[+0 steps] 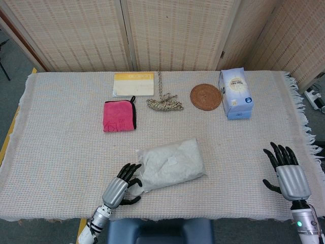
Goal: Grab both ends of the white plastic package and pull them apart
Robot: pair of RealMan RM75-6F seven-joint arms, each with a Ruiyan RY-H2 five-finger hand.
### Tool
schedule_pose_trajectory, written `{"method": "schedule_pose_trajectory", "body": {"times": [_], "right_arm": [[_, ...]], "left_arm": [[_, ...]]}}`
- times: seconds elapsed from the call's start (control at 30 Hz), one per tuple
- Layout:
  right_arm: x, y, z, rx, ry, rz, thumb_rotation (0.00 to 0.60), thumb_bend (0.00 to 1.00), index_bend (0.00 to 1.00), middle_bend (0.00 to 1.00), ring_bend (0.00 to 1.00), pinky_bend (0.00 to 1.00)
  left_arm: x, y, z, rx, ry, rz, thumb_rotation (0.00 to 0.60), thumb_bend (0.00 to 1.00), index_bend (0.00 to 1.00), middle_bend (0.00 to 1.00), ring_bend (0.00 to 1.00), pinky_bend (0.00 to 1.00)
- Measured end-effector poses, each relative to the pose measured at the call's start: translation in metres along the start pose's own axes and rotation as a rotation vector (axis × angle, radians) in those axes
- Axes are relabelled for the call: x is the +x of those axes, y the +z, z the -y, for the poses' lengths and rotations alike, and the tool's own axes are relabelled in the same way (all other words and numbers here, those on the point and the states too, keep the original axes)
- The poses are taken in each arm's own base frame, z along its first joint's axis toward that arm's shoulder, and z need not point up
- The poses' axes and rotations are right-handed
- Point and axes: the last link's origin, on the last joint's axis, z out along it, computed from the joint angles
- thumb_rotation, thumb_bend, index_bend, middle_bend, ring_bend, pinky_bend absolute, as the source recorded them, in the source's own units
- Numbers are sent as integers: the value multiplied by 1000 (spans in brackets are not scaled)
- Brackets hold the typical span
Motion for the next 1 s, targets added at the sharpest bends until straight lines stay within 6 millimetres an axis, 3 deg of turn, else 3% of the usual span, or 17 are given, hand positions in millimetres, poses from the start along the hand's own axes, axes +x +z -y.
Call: {"method": "schedule_pose_trajectory", "body": {"times": [0.2,0.47,0.8,1.0], "right_arm": [[3,0,-2,0,16,1,600,123,110,0,0,0],[3,-1,-2,8,18,7,600,123,109,0,0,0],[-4,2,3,34,-5,24,600,134,123,0,0,0],[-26,10,19,119,7,22,600,246,290,0,0,0]], "left_arm": [[-3,4,7,13,55,-15,594,252,503,80,0,48],[-5,6,9,-10,71,-60,594,480,660,134,0,49],[-5,6,3,-57,66,-92,595,563,762,176,0,46],[-4,5,0,-73,59,-88,596,566,775,183,0,45]]}}
